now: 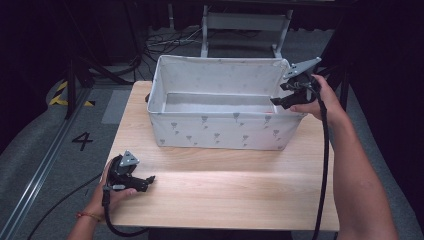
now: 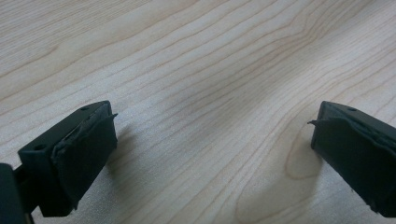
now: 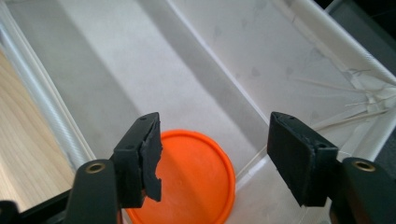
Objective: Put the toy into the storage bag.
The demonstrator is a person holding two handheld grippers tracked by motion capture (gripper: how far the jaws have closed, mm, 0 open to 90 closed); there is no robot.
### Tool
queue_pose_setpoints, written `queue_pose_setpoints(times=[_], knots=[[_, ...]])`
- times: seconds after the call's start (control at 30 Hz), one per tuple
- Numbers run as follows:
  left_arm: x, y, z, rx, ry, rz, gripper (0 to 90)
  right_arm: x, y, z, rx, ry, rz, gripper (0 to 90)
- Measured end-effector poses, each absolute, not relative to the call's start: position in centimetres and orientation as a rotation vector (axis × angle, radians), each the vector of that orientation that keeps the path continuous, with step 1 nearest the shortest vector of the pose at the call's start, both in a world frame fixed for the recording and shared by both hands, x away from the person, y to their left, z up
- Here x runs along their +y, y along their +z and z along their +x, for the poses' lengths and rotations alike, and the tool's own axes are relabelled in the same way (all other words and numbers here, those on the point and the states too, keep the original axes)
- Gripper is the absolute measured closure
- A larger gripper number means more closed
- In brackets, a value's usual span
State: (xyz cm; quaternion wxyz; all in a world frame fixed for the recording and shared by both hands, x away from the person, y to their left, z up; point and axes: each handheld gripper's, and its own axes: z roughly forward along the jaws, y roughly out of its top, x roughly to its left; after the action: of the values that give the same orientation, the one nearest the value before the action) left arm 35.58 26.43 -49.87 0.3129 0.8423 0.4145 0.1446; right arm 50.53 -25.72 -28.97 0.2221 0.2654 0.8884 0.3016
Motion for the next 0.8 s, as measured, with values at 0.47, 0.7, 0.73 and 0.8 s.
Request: queue_pose_setpoints(times=[0.47,0.7,0.73,0.8], knots=[[26.5,-49.9,35.5,1.092,0.381,2.221,0.6,-26.6,-28.1,45.9,2.332,0.916,0.821,22.2],[26.5,-49.9,35.5,1.093,0.381,2.221,0.6,-27.3,-28.7,43.1,2.285,0.926,0.828,21.4],[26.5,-49.9,35.5,1.093,0.381,2.221,0.6,-27.4,-28.8,42.9,2.284,0.928,0.830,21.4],[26.5,-49.9,35.5,1.093,0.382,2.221,0.6,-27.9,-29.2,42.1,2.280,0.949,0.819,21.0]])
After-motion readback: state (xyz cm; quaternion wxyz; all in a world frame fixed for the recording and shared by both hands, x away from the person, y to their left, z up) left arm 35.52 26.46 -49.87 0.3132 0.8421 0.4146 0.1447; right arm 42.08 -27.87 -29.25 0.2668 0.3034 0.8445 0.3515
